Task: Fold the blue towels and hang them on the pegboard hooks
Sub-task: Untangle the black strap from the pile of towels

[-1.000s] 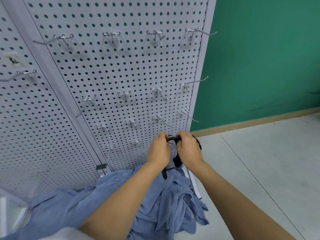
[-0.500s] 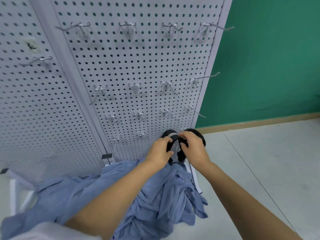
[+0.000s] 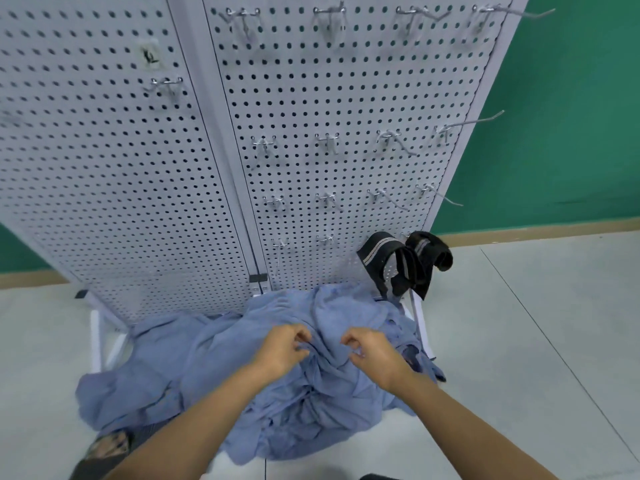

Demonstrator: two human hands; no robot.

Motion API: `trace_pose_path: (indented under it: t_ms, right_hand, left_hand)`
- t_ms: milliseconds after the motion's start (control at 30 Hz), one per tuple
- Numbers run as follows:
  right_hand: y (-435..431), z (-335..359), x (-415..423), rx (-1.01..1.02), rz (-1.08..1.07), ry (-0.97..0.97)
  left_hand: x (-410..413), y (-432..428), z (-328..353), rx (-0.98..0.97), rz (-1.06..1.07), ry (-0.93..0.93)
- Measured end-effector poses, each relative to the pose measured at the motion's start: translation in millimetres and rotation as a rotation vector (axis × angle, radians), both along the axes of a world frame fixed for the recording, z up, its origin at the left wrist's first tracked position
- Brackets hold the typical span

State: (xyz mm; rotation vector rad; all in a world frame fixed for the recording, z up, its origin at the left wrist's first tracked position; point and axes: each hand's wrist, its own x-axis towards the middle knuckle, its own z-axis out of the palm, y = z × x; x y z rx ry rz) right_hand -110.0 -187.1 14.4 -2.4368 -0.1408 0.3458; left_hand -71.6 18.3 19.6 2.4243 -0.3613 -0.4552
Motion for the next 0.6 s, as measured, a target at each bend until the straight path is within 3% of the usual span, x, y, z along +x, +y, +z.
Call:
trace_pose_path:
  t_ms: [400,600]
  right_hand:
    - [39.5,-39.8,29.5,-0.081,0.11,0.103]
    - [47.9,-23.7,28.6,0.025,0.098,0.073]
  left_hand:
    - [1.6,-2.3,-67.6,0.284,0.005,-0.044]
    - [13.7,0.3,-32.8,-0.154,0.34,-0.03]
